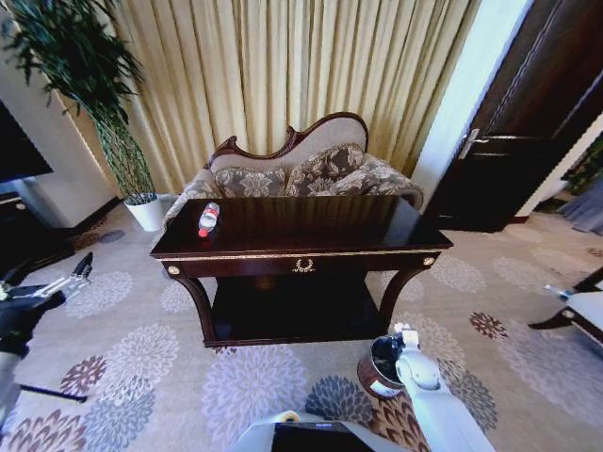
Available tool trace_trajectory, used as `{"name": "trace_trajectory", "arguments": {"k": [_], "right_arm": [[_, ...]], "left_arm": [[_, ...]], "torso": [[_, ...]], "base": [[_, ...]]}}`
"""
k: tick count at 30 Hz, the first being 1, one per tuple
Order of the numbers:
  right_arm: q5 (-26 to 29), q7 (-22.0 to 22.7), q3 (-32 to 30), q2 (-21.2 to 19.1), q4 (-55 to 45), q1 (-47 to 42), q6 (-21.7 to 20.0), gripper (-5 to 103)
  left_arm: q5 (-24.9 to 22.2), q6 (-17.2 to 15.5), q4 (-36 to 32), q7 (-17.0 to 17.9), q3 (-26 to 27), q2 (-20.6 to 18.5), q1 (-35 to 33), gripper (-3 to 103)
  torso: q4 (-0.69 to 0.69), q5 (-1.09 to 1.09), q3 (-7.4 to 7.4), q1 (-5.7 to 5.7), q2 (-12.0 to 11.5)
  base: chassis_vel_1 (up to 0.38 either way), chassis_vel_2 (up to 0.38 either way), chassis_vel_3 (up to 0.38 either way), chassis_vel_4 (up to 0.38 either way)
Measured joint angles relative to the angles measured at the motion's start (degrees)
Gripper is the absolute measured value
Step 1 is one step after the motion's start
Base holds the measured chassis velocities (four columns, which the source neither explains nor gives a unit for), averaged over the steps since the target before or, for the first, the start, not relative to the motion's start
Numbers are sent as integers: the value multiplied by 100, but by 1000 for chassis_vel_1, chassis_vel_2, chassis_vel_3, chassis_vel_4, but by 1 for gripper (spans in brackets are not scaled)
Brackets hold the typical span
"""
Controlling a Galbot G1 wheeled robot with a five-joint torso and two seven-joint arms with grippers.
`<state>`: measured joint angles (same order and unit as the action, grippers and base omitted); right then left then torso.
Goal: Move to the front of the table and place the trash on the table into the trash bin.
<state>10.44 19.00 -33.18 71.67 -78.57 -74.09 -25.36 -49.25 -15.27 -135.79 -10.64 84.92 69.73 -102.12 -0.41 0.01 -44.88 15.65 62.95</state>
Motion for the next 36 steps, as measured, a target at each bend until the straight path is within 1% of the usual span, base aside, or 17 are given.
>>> {"name": "trace_trajectory", "arguments": {"k": [2, 3, 4, 7, 8, 9, 11, 12, 14, 15, 18, 19, 21, 25, 28, 32, 36], "right_arm": [[-58, 33, -1, 17, 118, 69, 23, 0], [-116, 66, -2, 32, 236, 148, 45, 10], [-116, 66, -2, 32, 236, 148, 45, 10], [-157, 75, 19, 20, 207, 179, 41, 26], [-157, 75, 19, 20, 207, 179, 41, 26], [-157, 75, 34, 13, 138, 161, 37, 32], [-163, 78, 46, 9, 64, 136, 45, 32], [-152, 103, 53, 8, -74, 94, 130, 43], [54, 82, 62, -14, -457, 7, 423, 48], [54, 82, 62, -14, -457, 7, 423, 48], [571, -296, 130, -144, -1658, -188, 1056, 65], [571, -296, 130, -144, -1658, -188, 1056, 65], [837, -388, 209, -198, -2396, -250, 1329, 75], [1252, -528, 295, -293, -3552, -337, 1478, 91], [1414, -648, 342, -367, -4119, -420, 1624, 99], [1467, -739, 365, -443, -4538, -519, 1677, 100], [1534, -959, 312, -518, -4962, -689, 1483, 100]], "left_arm": [[1, 1, -1, 0, -2, 9, 0, 100], [2, 1, -11, -1, -4, 24, 0, 100], [2, 1, -11, -1, -4, 24, 0, 100], [2, 4, -33, -3, 2, 58, -5, 100], [2, 4, -33, -3, 2, 58, -5, 100], [2, 8, -36, -6, 5, 65, -8, 100], [2, 14, -39, -7, 7, 72, -10, 100], [2, 20, -46, -7, 8, 78, -11, 100], [1, 23, -56, -8, 10, 79, -13, 100], [1, 23, -56, -8, 10, 79, -13, 100], [5, 27, -72, 9, -14, 78, 1, 100], [5, 27, -72, 9, -14, 78, 1, 100], [6, 27, -107, 80, -43, 74, 8, 100], [-10, 28, -121, 138, -29, 42, 14, 100], [-24, 27, -111, 146, -12, 31, 16, 100], [-22, 27, -118, 147, -24, 41, 24, 100], [-6, 20, -152, 145, -52, 52, 33, 100]], "torso": [[1, 0, 0, 0, 0], [2, -1, 0, -1, 0], [2, -1, 0, -1, 0], [1, -1, 0, 0, 0], [1, -1, 0, 0, 0], [1, -1, 0, 0, 0], [1, -1, 0, 0, 0], [0, 0, 0, 0, 0], [0, 0, 0, -1, 0], [0, 0, 0, -1, 0], [2, -2, 0, 0, 0], [2, -2, 0, 0, 0], [2, -1, 0, 0, 0], [2, -3, 0, 0, 0], [1, -2, 0, 0, 0], [1, -1, 0, 0, 0], [0, -1, 0, 0, 1]], "base": [[0, 0, 0, 0], [0, 0, 0, 0], [0, 0, 0, 0], [0, 0, 0, 0], [0, 0, 0, 0], [0, 0, 0, 0], [0, 0, 0, 0], [0, 0, 0, 0], [0, 0, 0, 0], [0, 0, 0, 0], [0, 0, 0, 0], [0, 0, 0, 0], [0, 0, 0, 0], [0, 0, 0, 0], [0, 0, 0, 0], [0, 0, 0, 0], [0, 0, 0, 0]]}}
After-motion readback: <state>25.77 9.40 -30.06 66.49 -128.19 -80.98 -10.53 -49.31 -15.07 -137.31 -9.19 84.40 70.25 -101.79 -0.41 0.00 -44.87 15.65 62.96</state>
